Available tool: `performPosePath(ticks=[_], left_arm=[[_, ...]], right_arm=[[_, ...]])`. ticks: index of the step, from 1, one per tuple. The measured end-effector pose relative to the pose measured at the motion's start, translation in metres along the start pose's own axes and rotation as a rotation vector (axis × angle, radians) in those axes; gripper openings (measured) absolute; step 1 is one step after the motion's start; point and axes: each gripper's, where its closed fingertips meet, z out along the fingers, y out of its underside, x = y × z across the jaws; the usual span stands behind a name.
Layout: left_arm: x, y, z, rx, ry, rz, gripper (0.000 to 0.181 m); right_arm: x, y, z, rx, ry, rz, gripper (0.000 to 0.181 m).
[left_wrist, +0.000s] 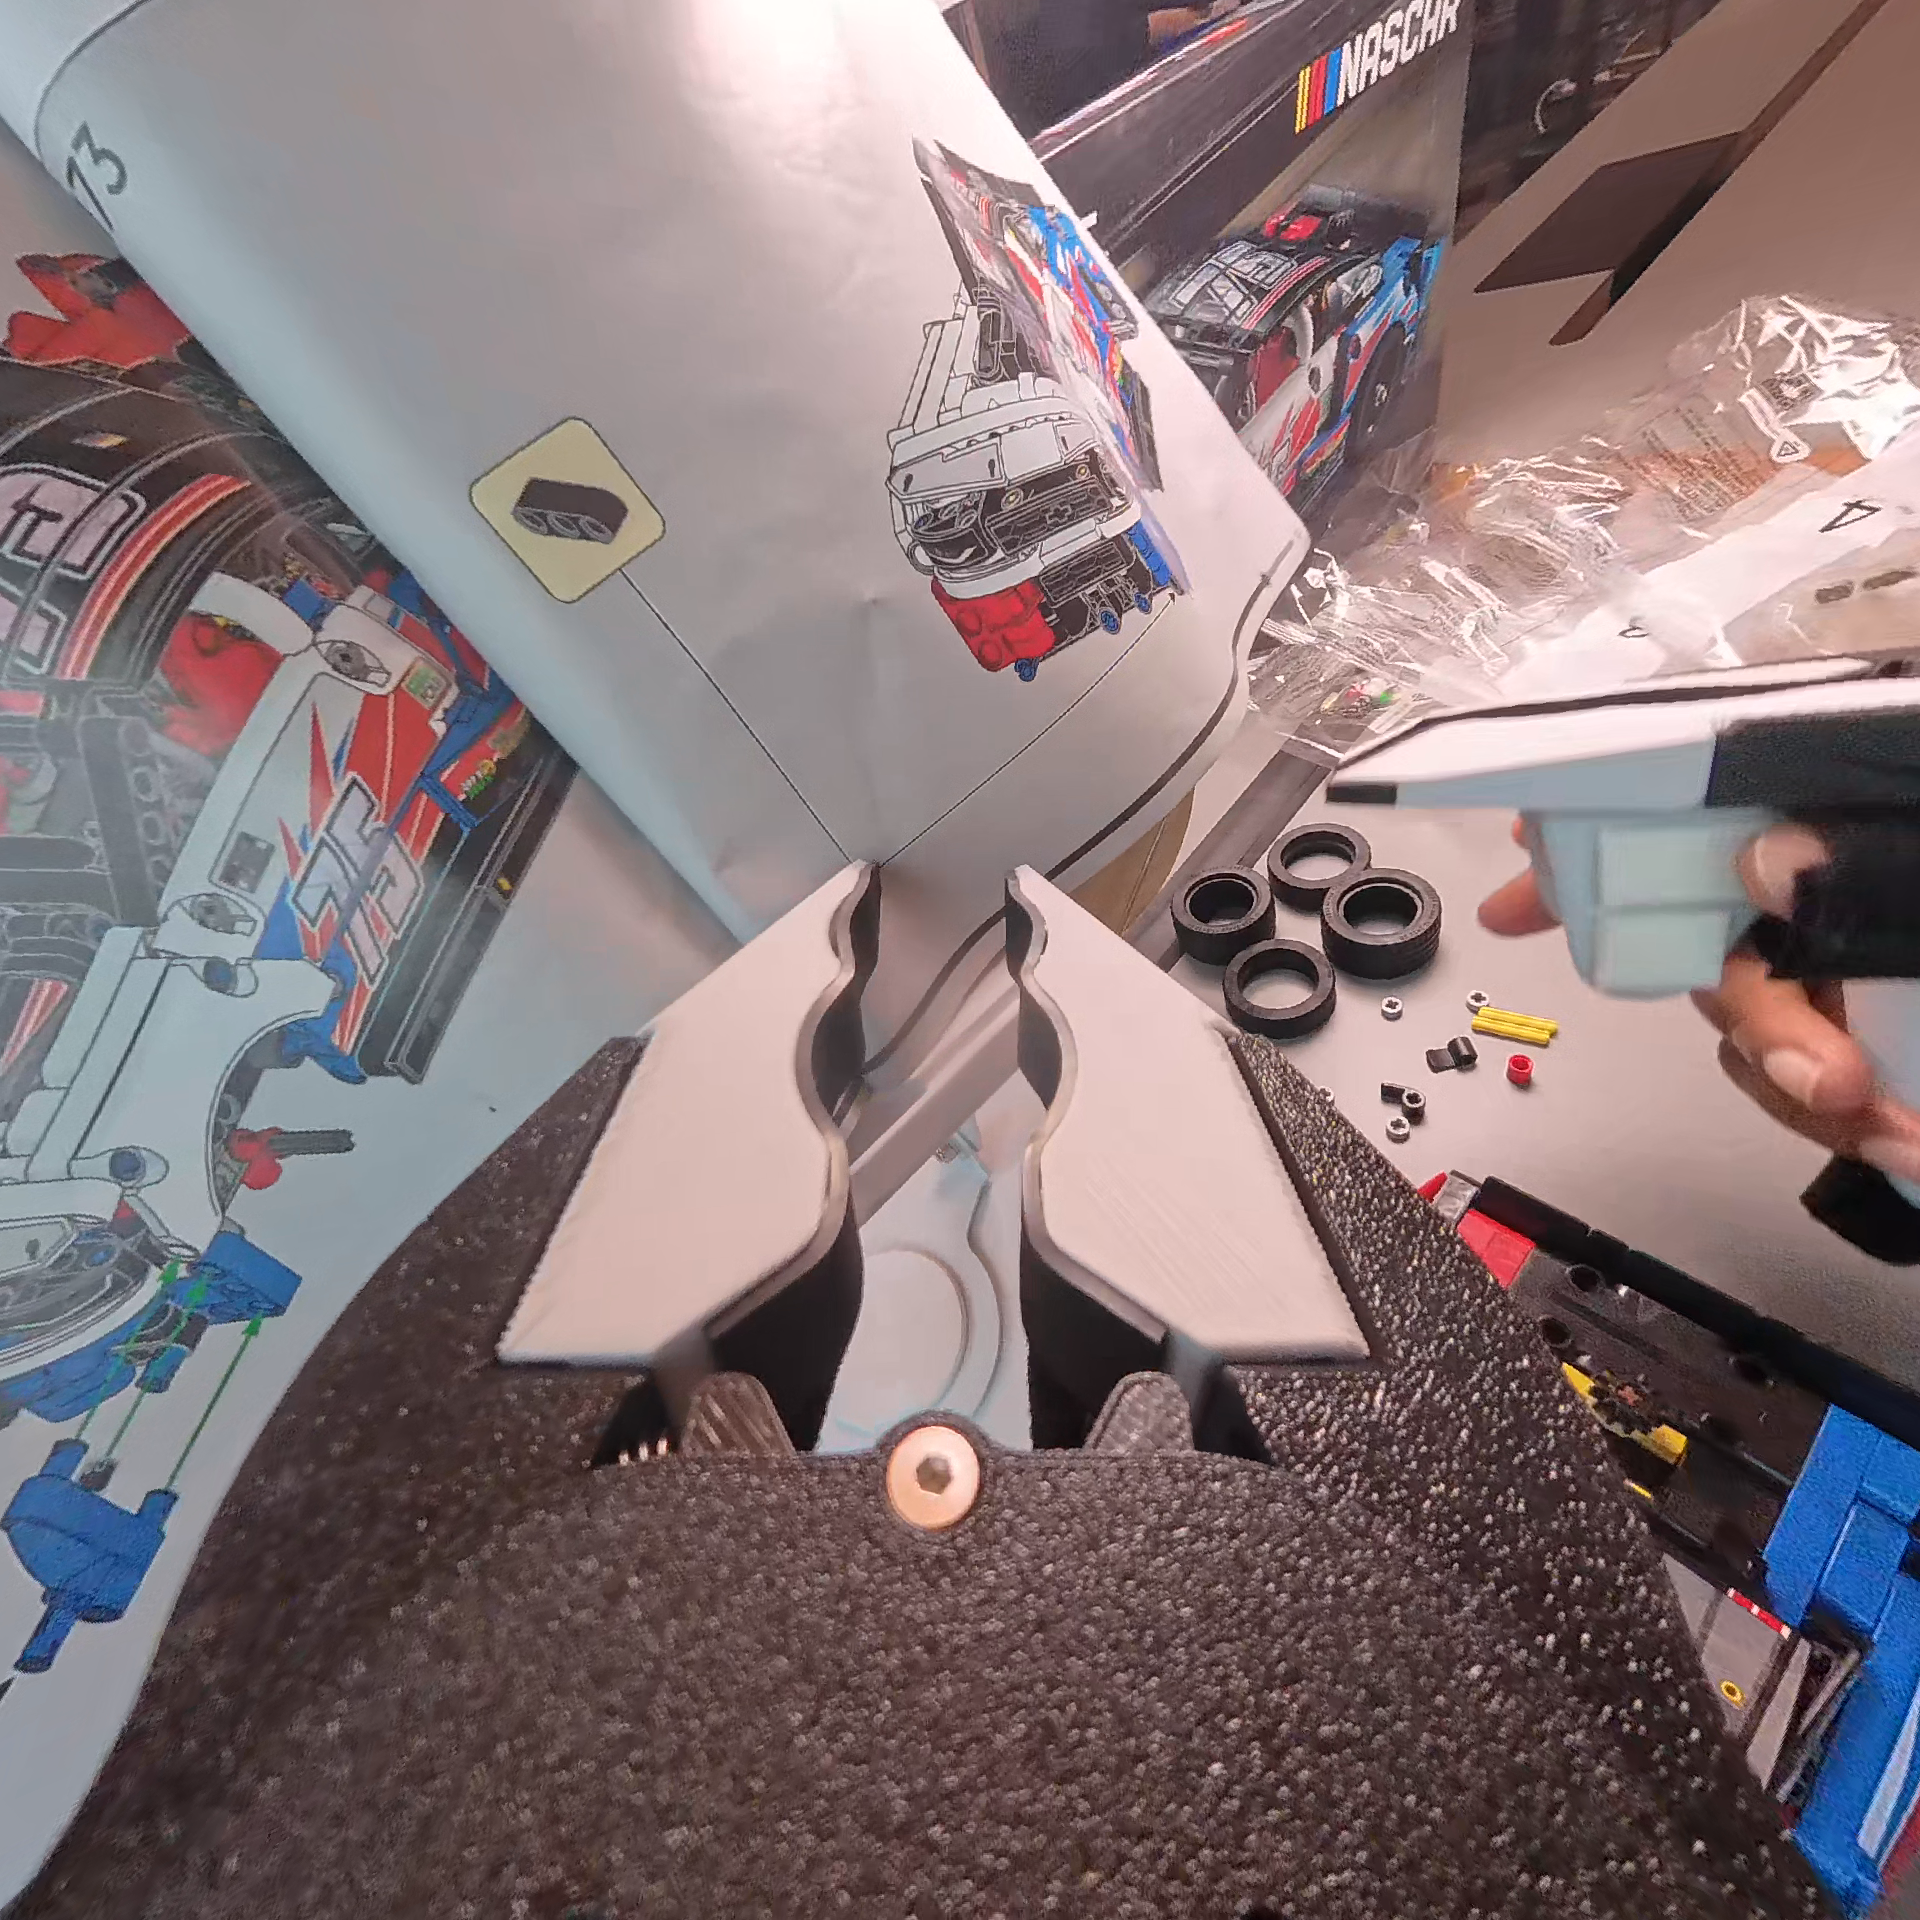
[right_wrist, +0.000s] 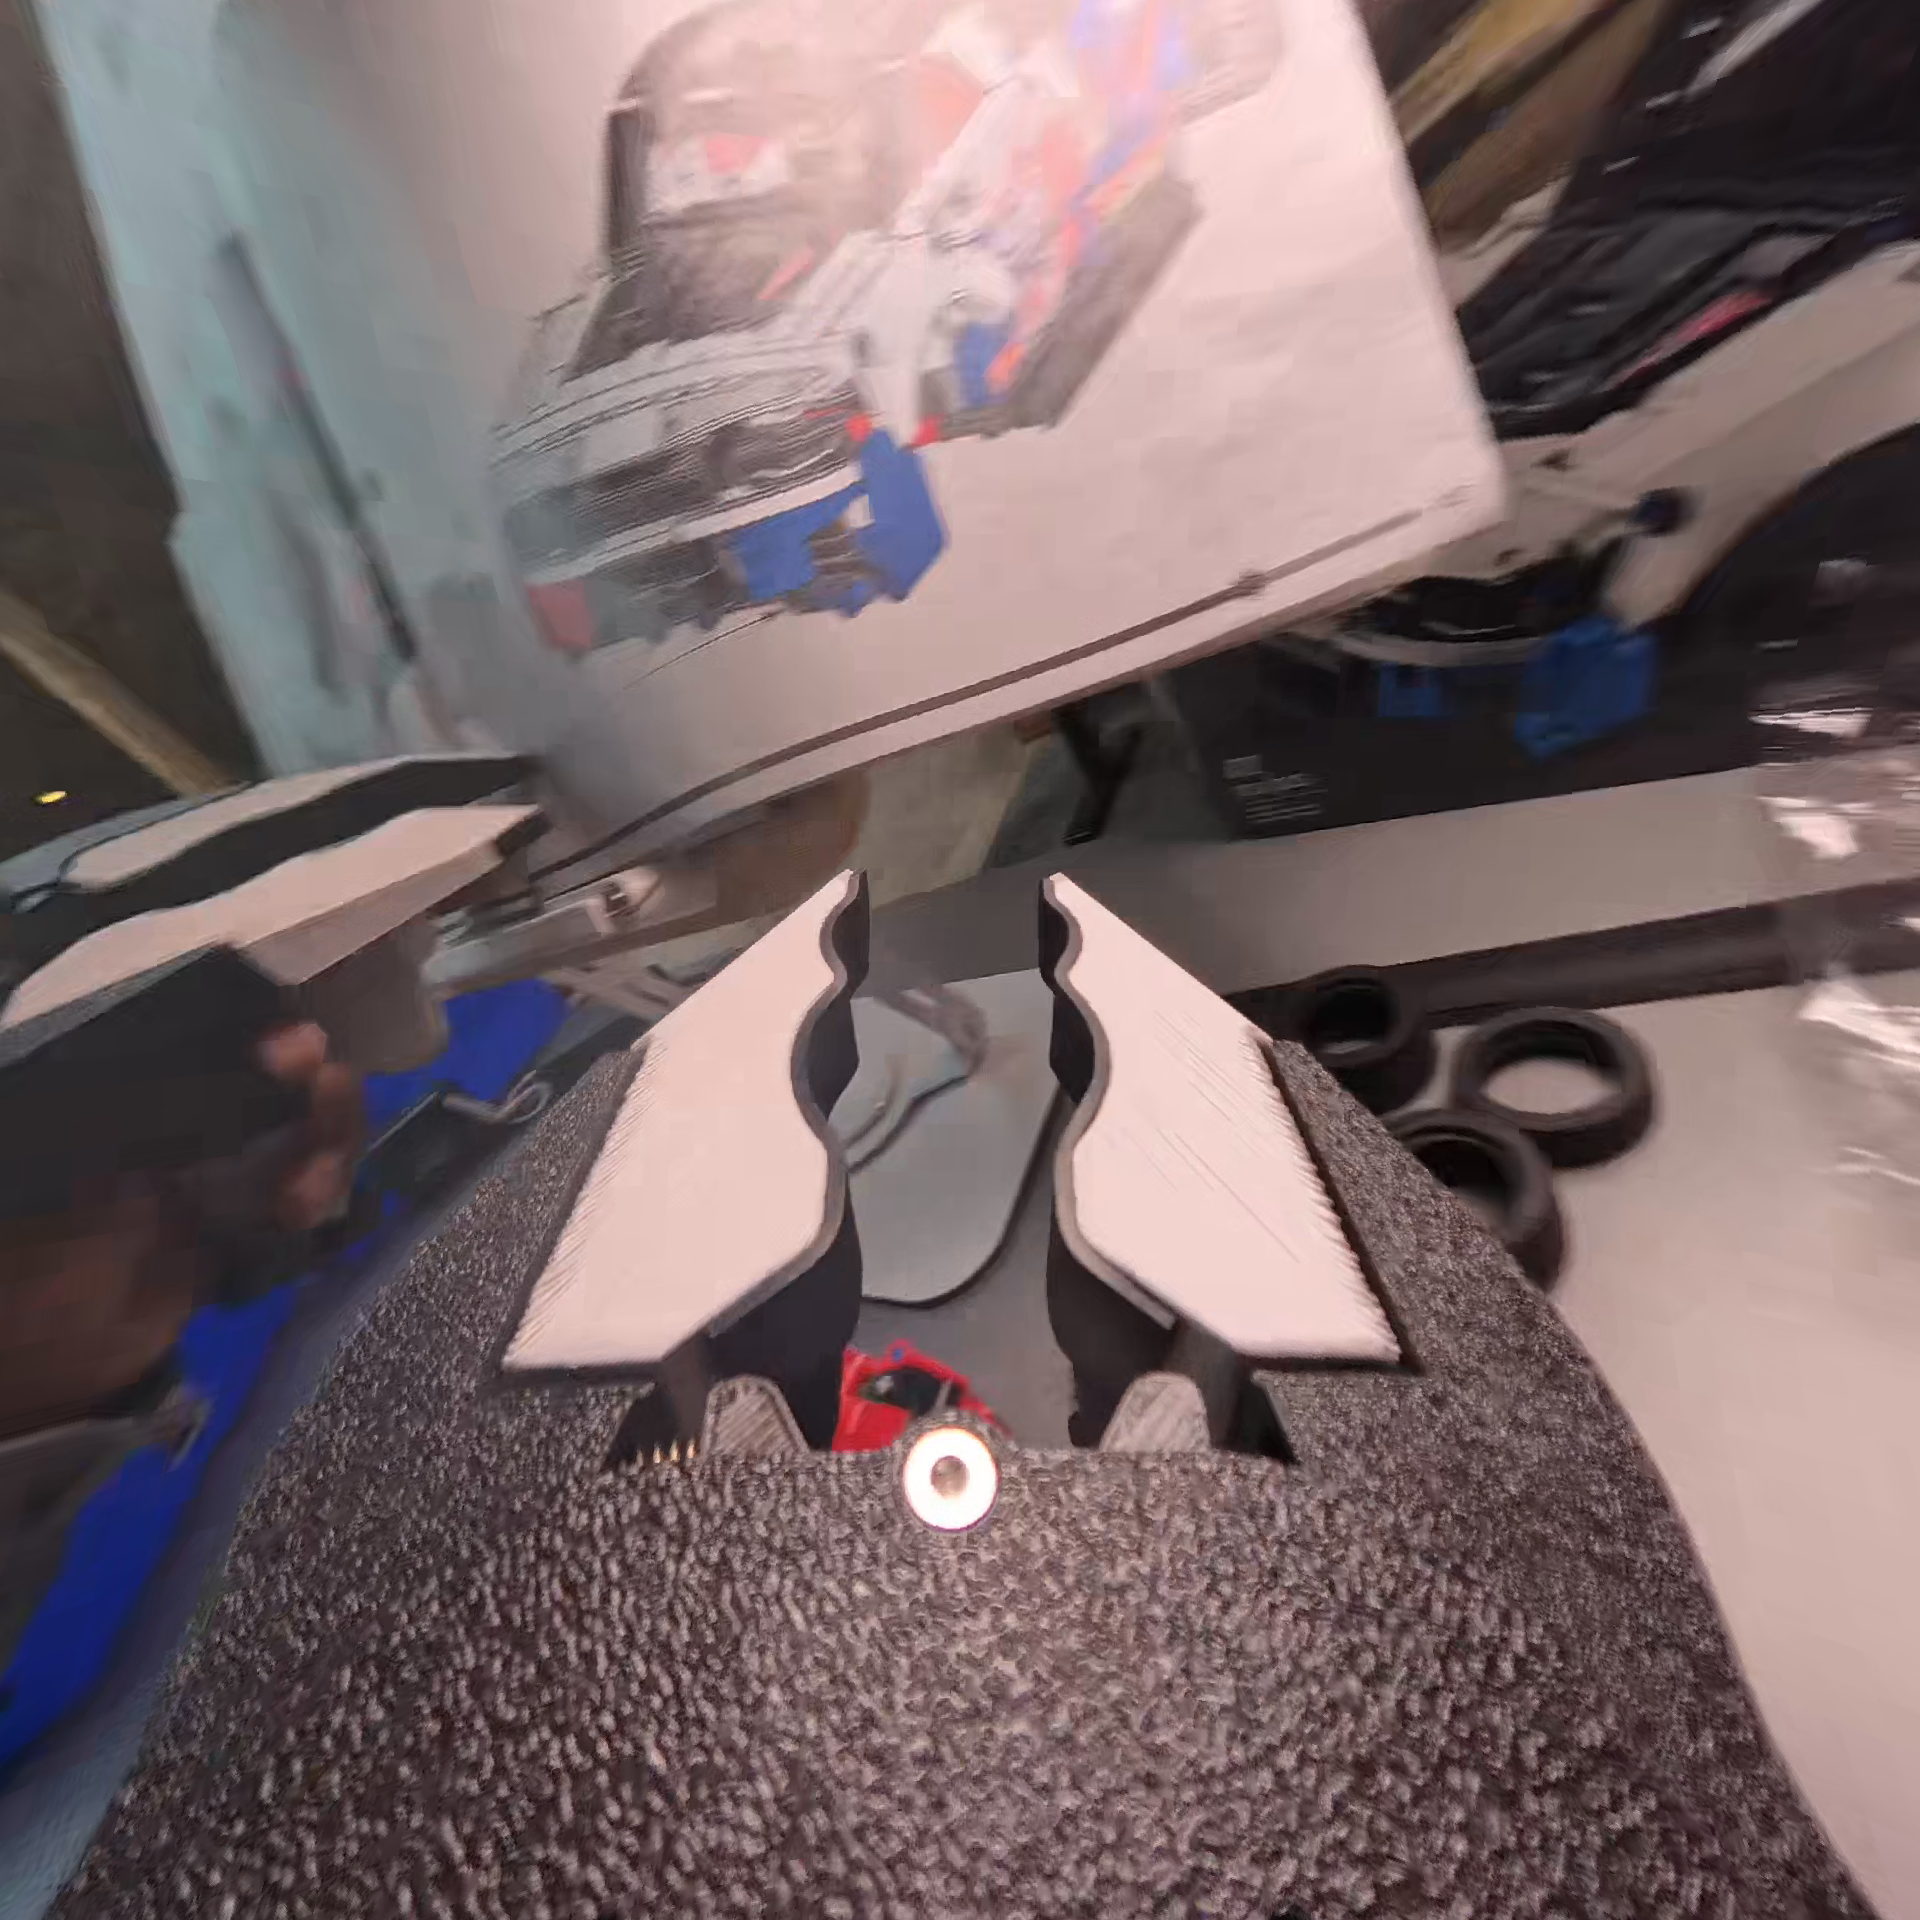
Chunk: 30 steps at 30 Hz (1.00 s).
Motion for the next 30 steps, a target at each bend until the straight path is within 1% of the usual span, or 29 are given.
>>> performPosePath(ticks=[1,2,3,6,8,9,12,17,18,20,21,22,26,28,30], left_arm=[[0.001,0.0,0.001,-0.002,-0.002,0.002,0.022],[0.001,-0.001,0.002,-0.006,-0.004,0.003,0.022],[0.002,-0.002,0.002,-0.008,-0.005,0.005,0.022],[0.003,-0.003,0.002,-0.017,-0.005,0.017,0.023],[0.004,-0.002,0.002,-0.029,0.006,0.029,0.025],[0.004,-0.002,0.002,-0.037,0.013,0.033,0.025],[0.004,-0.001,0.001,-0.055,0.031,0.034,0.023],[0.002,0.001,0.006,-0.08,0.008,0.075,0.019],[0.001,0.001,0.006,-0.087,0.001,0.084,0.018],[0.001,0.002,0.007,-0.097,-0.008,0.099,0.018],[0.002,0.002,0.008,-0.102,-0.009,0.107,0.018],[0.002,0.002,0.007,-0.106,-0.01,0.113,0.017],[0.004,0.003,0.007,-0.106,0.018,0.116,0.018],[0.006,0.002,0.006,-0.084,0.038,0.112,0.018],[0.006,0.002,0.005,-0.062,0.054,0.097,0.019]], right_arm=[[-0.024,0.008,0.004,-0.022,-0.081,-0.016,0.027],[-0.041,0.013,0.008,-0.043,-0.117,-0.039,0.027],[-0.052,0.015,0.014,-0.058,-0.116,-0.058,0.026],[-0.069,0.016,0.034,-0.089,-0.108,-0.02,0.025],[-0.063,0.017,0.044,-0.09,-0.054,0.021,0.015],[-0.064,0.015,0.046,-0.071,-0.066,0.052,0.01],[-0.065,0.016,0.045,-0.037,-0.103,0.176,0.006],[-0.063,0.028,0.037,-0.021,-0.181,0.658,0.003],[-0.064,0.028,0.036,-0.007,-0.192,0.721,0.002],[-0.064,0.027,0.035,0.038,-0.173,0.729,0.002],[-0.066,0.024,0.035,0.068,-0.149,0.673,0.001],[-0.066,0.021,0.034,0.091,-0.106,0.552,0.001],[-0.072,0.009,0.036,0.108,0.114,-0.202,0.004],[-0.08,0.005,0.04,0.079,0.142,-0.449,0.003],[-0.083,0.004,0.045,0.03,0.147,-0.609,0.004]])
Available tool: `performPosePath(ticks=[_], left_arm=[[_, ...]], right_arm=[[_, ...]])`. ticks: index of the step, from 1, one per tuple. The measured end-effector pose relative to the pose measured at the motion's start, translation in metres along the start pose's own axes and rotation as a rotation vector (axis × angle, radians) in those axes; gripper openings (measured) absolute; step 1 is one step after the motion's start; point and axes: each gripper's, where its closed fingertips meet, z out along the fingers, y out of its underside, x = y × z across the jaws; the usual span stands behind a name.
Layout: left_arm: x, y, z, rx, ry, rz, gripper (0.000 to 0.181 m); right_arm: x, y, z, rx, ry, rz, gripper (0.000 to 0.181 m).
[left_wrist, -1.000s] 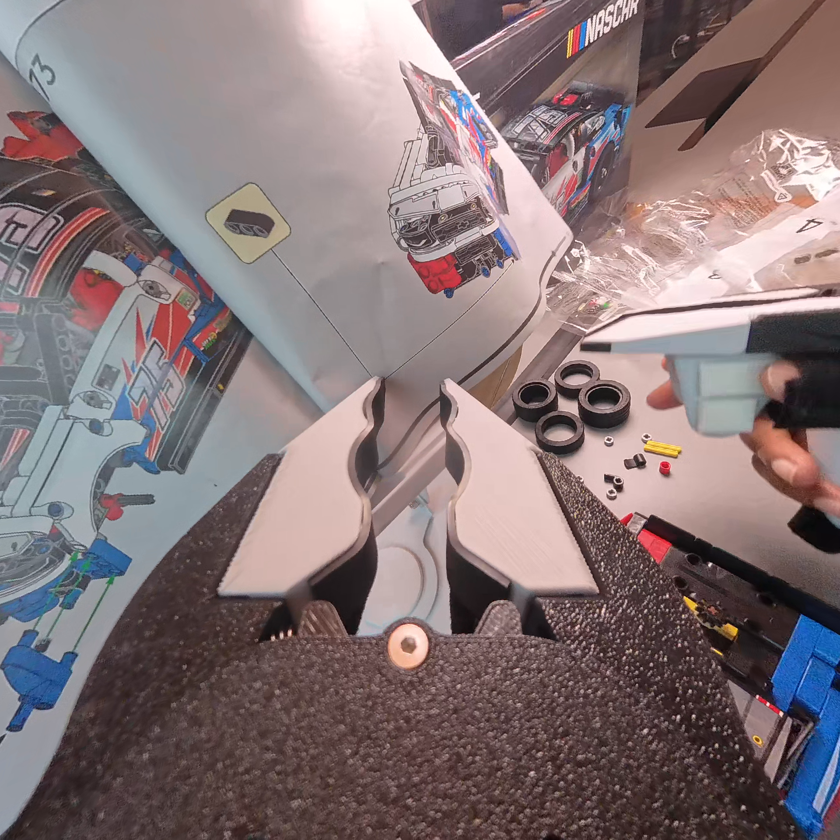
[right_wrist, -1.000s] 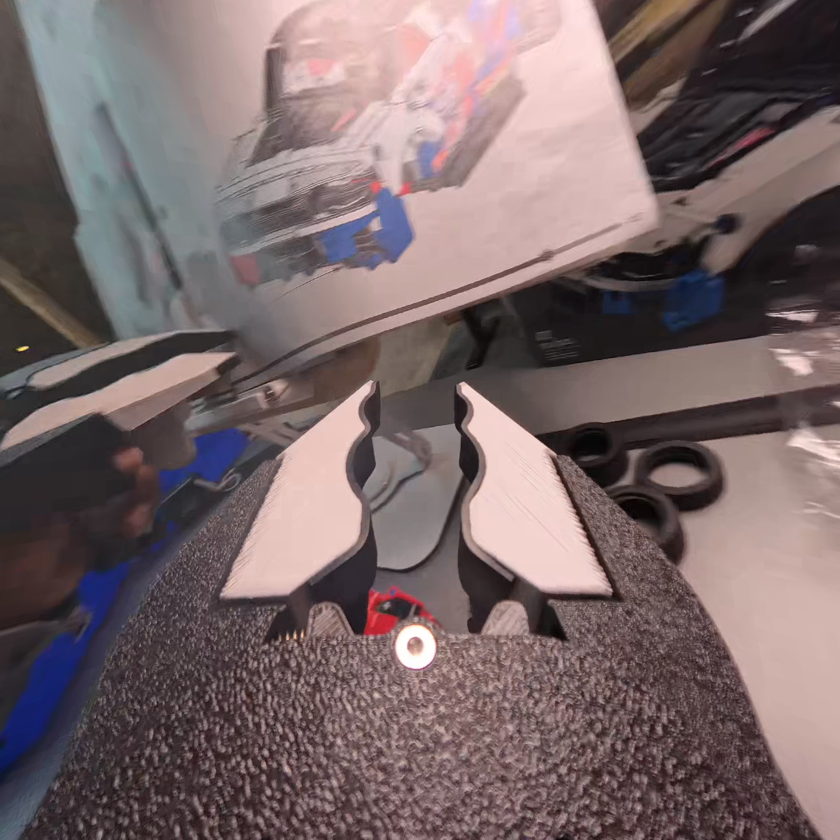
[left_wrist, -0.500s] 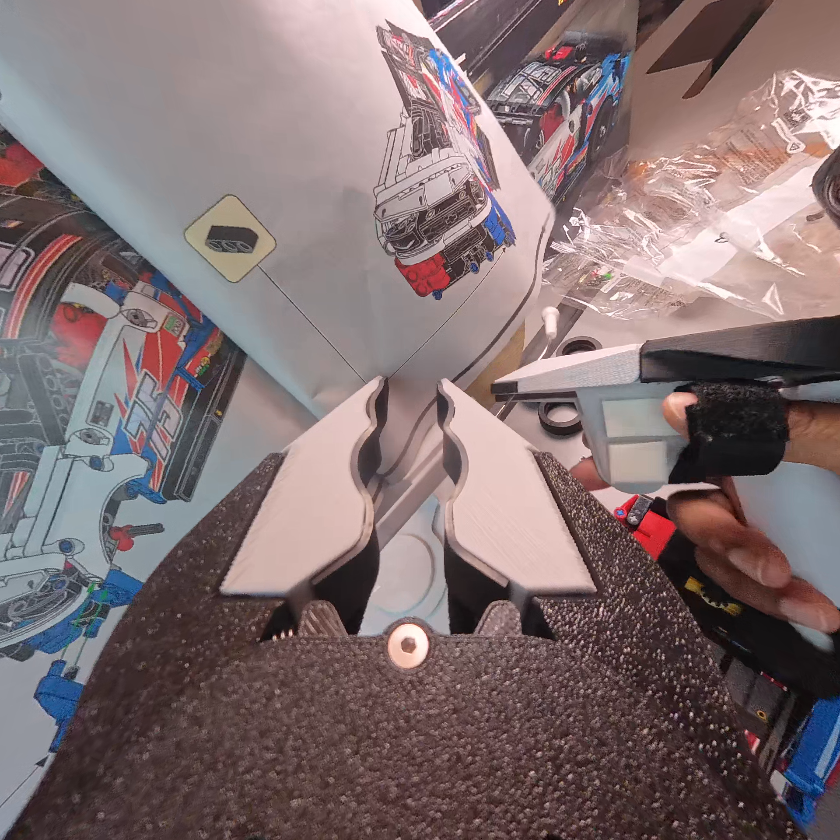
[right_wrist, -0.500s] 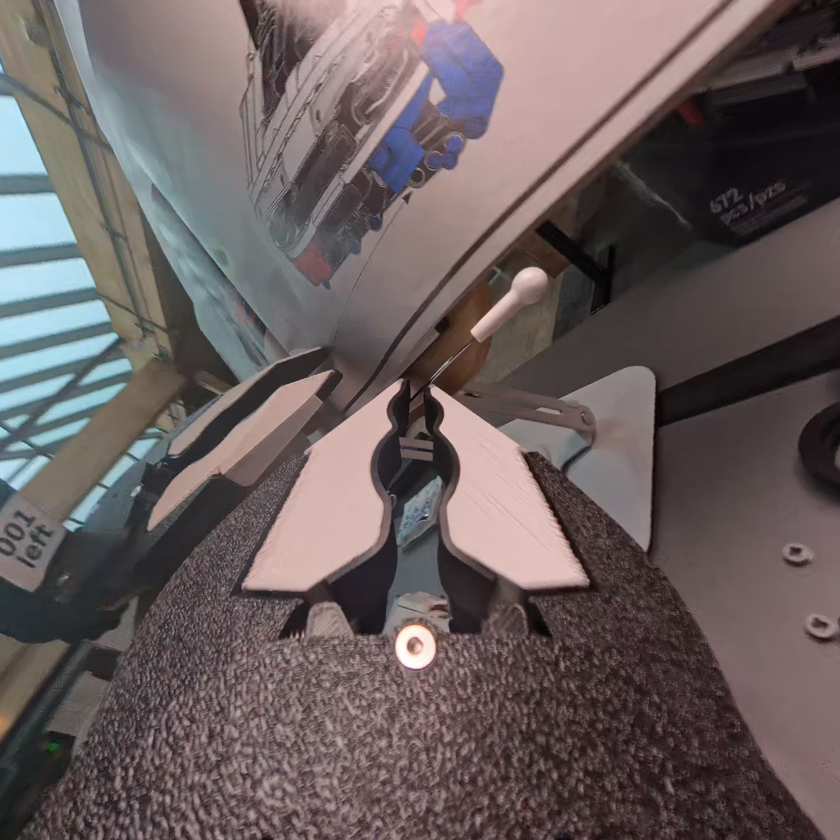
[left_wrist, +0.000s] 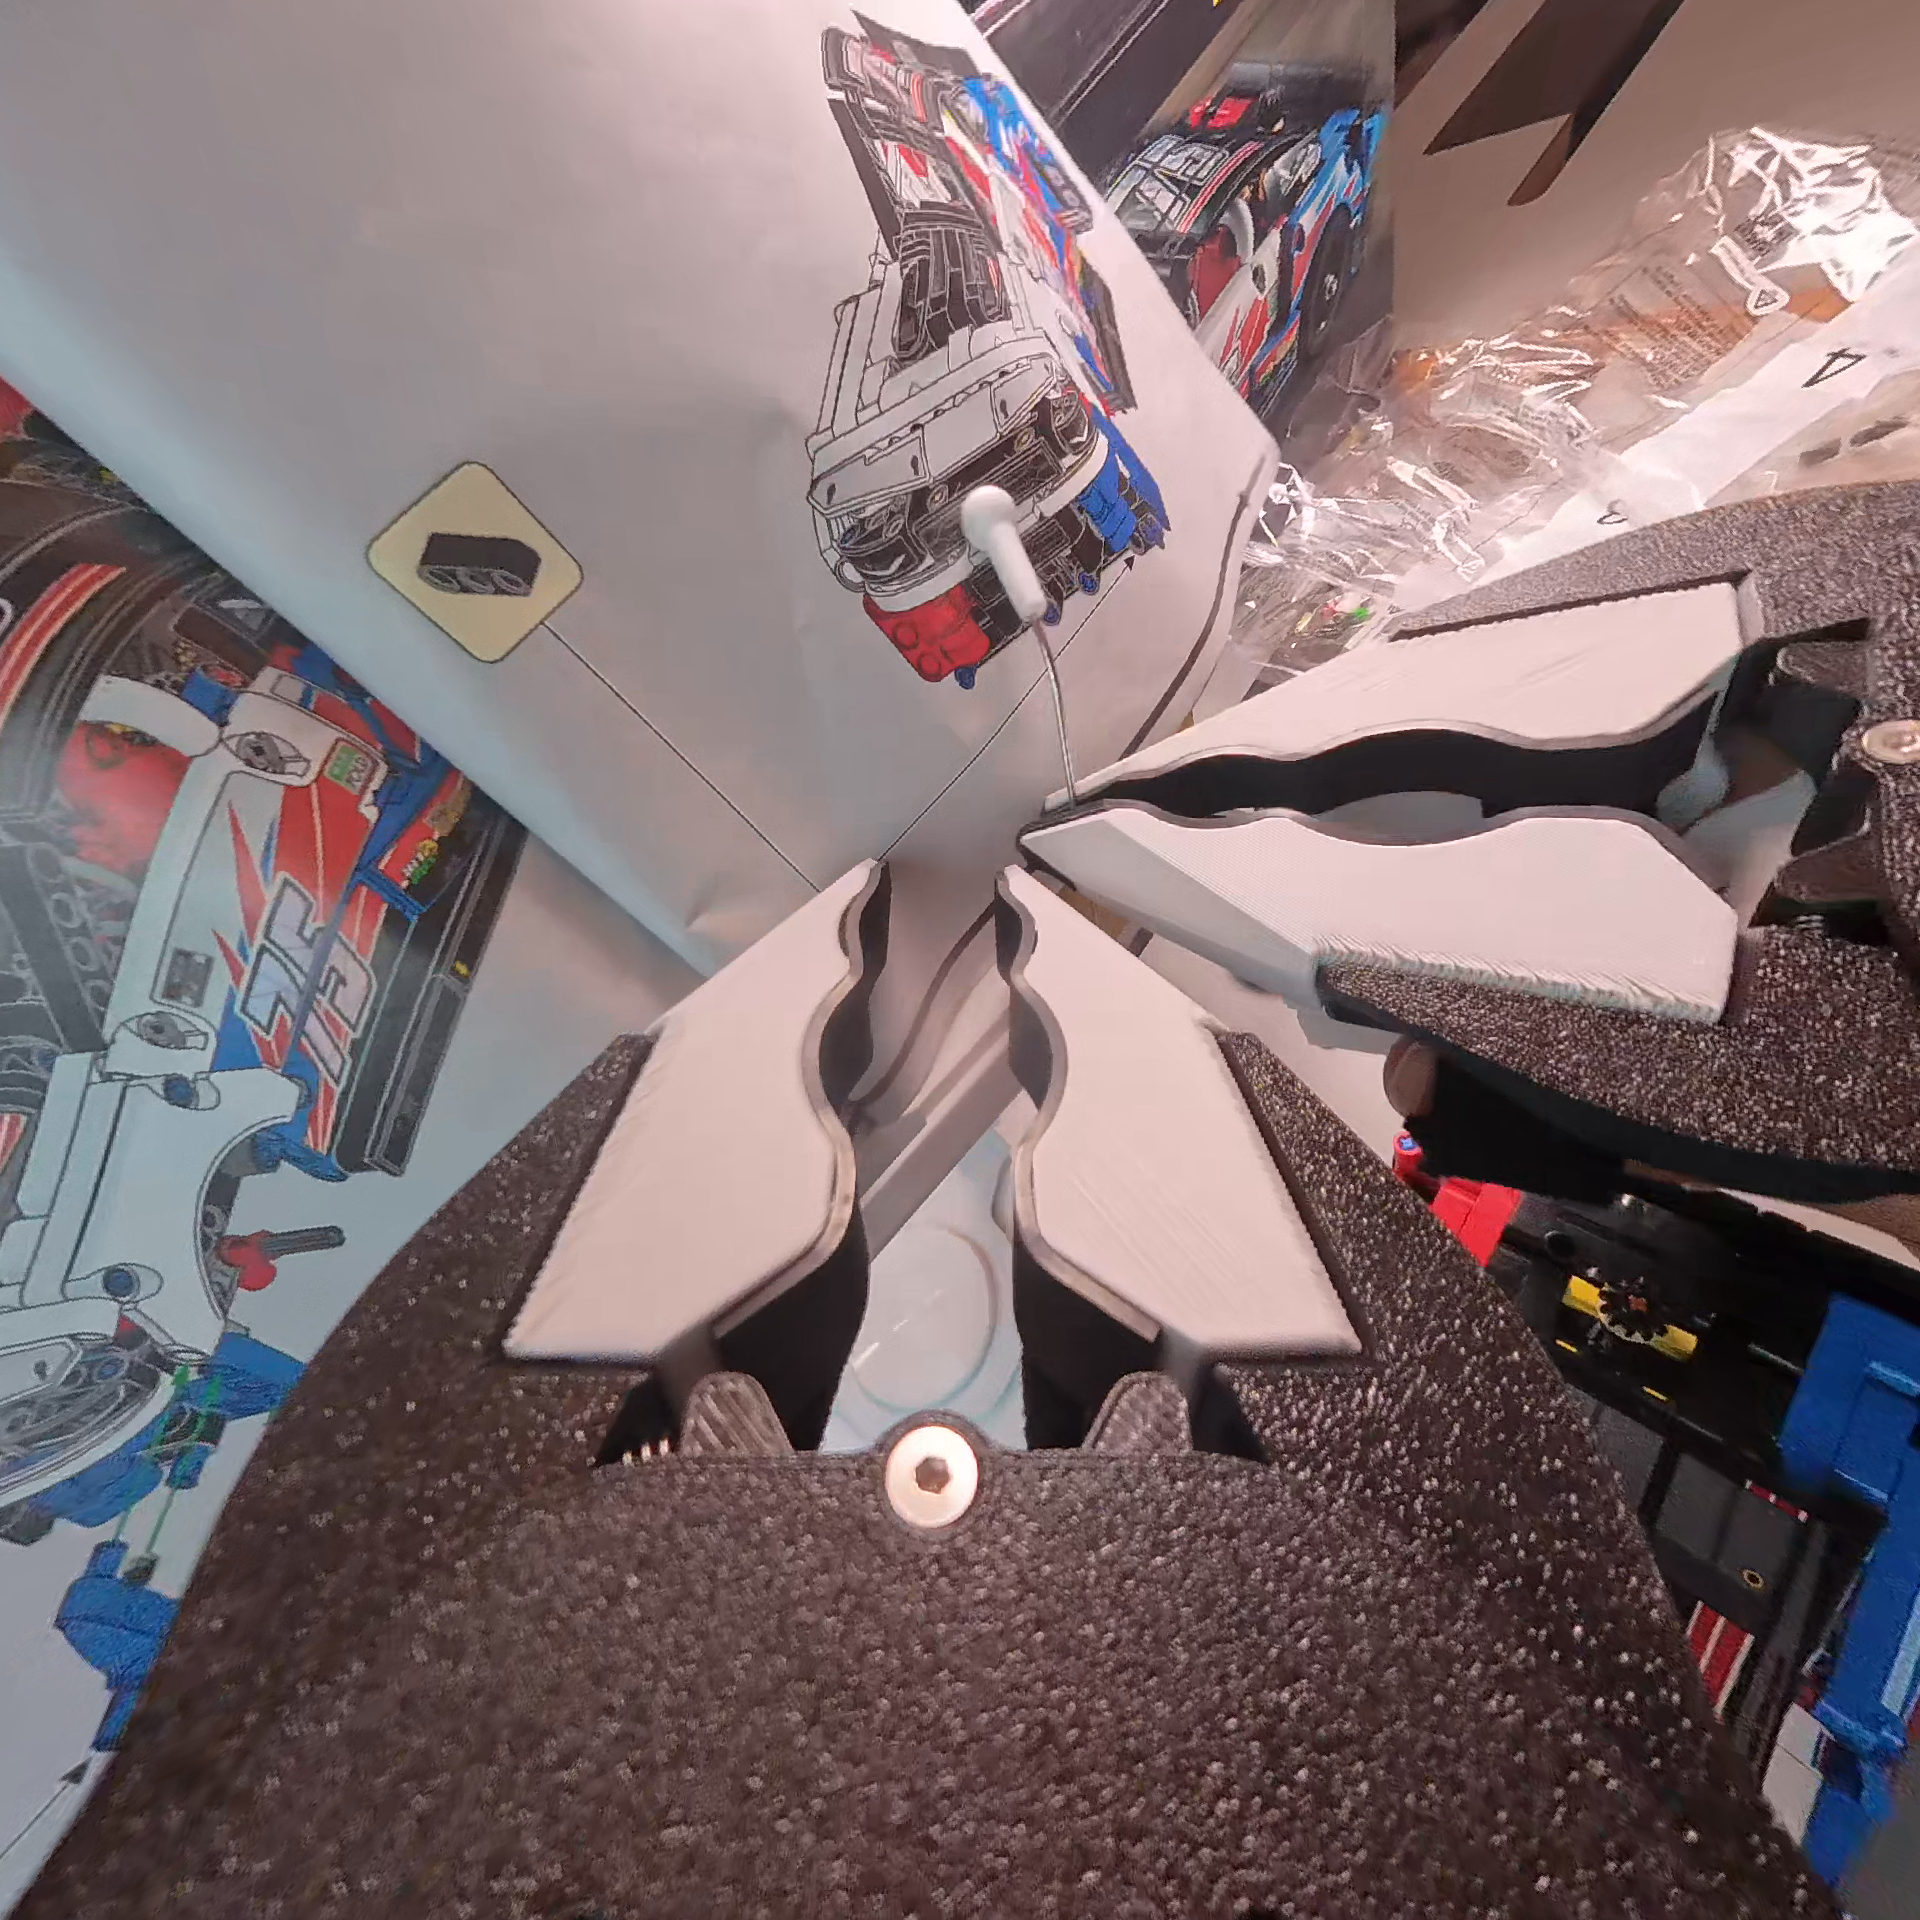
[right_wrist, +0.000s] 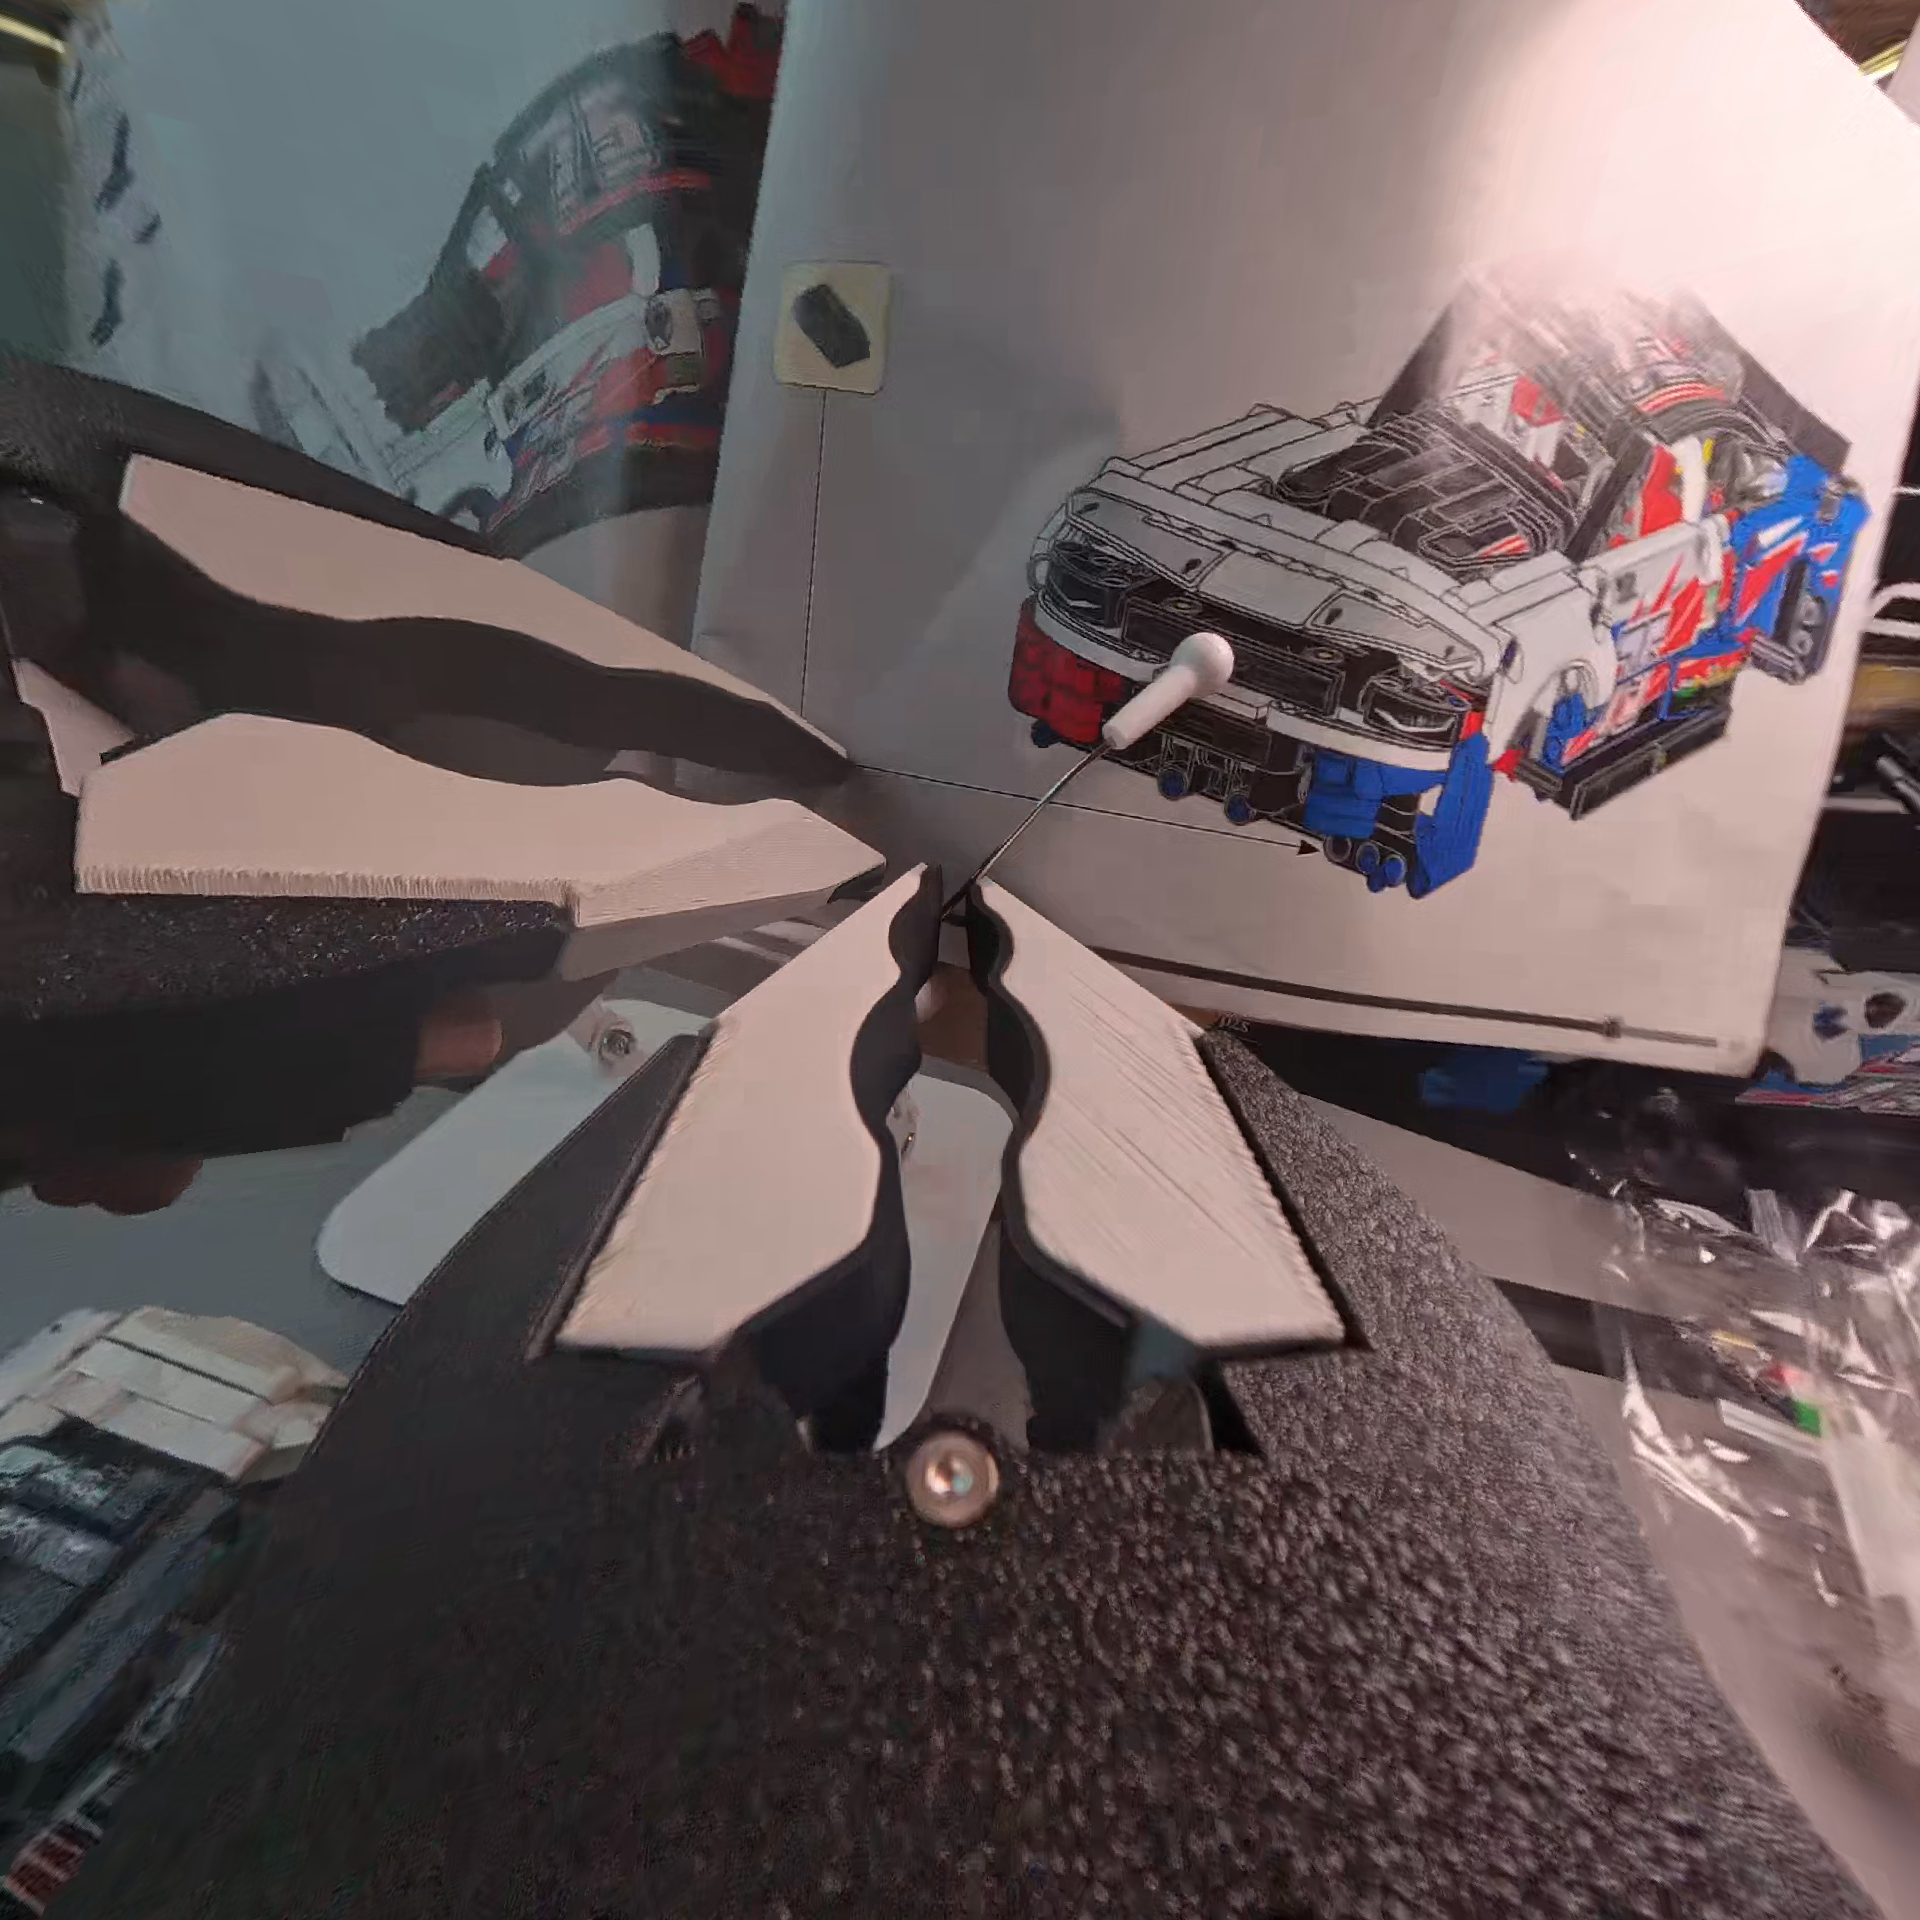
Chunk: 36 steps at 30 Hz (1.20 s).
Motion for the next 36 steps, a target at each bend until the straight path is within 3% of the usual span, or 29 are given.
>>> performPosePath(ticks=[5,13,20,26,29,34,36], left_arm=[[0.002,-0.001,-0.002,0.034,0.048,-0.073,0.022],[-0.003,0.003,-0.008,0.057,0.059,-0.07,0.014],[-0.012,-0.003,-0.034,0.172,0.012,-0.113,0.028],[-0.014,0.008,-0.03,0.148,0.043,-0.166,0.032],[-0.014,0.01,-0.034,0.14,0.05,-0.17,0.039],[-0.022,0.016,-0.066,0.254,0.004,-0.312,0.041],[-0.029,0.024,-0.082,0.292,-0.034,-0.375,0.041]], right_arm=[[-0.004,-0.002,0.002,-0.064,-0.084,-0.12,0.004],[-0.016,-0.009,0.004,0.023,-0.091,-0.522,0.003],[-0.019,-0.009,0.001,0.041,-0.175,-0.686,0.004],[-0.017,-0.009,0.0,0.011,-0.116,-0.571,0.007],[-0.014,-0.012,-0.008,0.025,-0.108,-0.452,0.019],[0.03,-0.004,-0.01,-0.057,0.035,-0.21,0.019],[0.036,-0.005,-0.007,-0.036,0.051,-0.222,0.008]])
